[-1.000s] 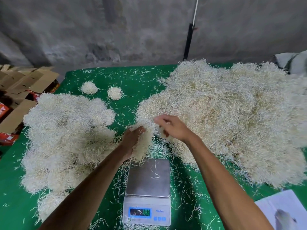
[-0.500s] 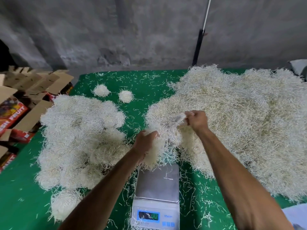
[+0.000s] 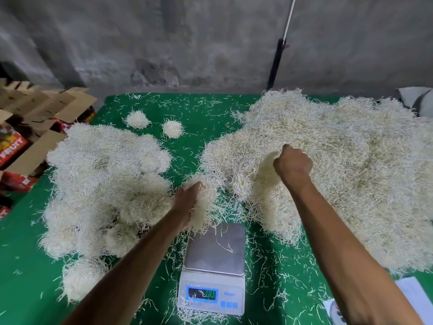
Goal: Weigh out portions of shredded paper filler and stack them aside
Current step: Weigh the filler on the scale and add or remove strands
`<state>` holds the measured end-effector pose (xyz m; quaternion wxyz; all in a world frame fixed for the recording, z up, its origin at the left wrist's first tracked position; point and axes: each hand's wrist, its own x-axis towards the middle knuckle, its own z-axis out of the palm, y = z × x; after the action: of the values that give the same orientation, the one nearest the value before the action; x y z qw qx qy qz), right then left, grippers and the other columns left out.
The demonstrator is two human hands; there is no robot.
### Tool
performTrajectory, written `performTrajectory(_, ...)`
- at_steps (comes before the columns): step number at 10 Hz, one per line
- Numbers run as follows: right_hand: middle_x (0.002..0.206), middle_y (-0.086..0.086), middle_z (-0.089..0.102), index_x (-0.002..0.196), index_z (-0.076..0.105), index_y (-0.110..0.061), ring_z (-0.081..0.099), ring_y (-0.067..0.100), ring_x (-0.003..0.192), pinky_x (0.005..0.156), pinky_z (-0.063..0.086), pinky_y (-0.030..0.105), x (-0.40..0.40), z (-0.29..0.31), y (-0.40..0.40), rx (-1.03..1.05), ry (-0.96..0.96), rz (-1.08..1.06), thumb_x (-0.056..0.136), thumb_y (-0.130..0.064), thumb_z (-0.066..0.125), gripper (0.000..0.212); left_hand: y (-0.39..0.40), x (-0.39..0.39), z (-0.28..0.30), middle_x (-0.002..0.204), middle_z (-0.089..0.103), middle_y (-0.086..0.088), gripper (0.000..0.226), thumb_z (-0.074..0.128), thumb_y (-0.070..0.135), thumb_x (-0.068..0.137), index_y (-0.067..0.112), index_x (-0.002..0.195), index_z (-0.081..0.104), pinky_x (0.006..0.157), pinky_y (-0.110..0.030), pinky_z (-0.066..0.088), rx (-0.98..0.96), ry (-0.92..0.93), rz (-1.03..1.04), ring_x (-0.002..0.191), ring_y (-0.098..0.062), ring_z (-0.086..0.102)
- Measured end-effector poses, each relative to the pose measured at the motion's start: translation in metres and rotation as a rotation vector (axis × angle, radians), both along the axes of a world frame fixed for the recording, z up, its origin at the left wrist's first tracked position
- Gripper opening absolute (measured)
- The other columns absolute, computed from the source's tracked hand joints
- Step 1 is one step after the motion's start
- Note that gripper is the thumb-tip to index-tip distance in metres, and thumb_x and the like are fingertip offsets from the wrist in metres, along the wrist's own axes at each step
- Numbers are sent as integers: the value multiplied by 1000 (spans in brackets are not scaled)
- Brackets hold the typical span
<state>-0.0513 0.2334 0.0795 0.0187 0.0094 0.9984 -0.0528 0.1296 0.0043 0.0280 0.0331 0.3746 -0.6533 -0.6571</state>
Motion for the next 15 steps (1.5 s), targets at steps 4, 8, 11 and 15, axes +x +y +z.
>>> performTrajectory(4, 83, 4, 66, 128, 61, 2, 66, 18, 71, 80, 64, 37, 161, -68, -52, -831, -798, 106, 111, -29, 42, 39, 15, 50, 13, 104, 61, 2, 28, 50, 50, 100, 26, 107, 62, 82, -36, 46, 320, 40, -34, 88, -19, 58)
performTrajectory(8, 146, 9, 59, 140, 58, -18, 55, 28, 134, 109, 47, 46, 255, -90, -103, -1851, -808, -316, 106, -63, 25, 65, 49, 96, -19, 167, 15, -12, 106, 27, 89, 84, 16, 160, 19, 122, -56, 21, 13, -144, -51, 151, -36, 23)
performTrajectory(11, 144, 16, 58, 142, 55, -5, 60, 29, 124, 108, 48, 36, 224, -81, -85, -871, -174, 164, 103, -48, 57, 58, 9, 110, -42, 128, 60, -2, 74, 30, 70, 99, 14, 142, 50, 87, -33, 54, -7, 6, -138, 114, -26, 63)
performTrajectory(15, 58, -2, 52, 78, 53, -21, 51, 6, 45, 44, 44, 21, 228, -100, -65, -739, 18, 163, 109, -58, 16, 61, -5, 141, -73, 128, 62, 9, 28, 61, 33, 99, 27, 127, 61, 106, -34, 45, -95, 54, -131, 119, -11, 57)
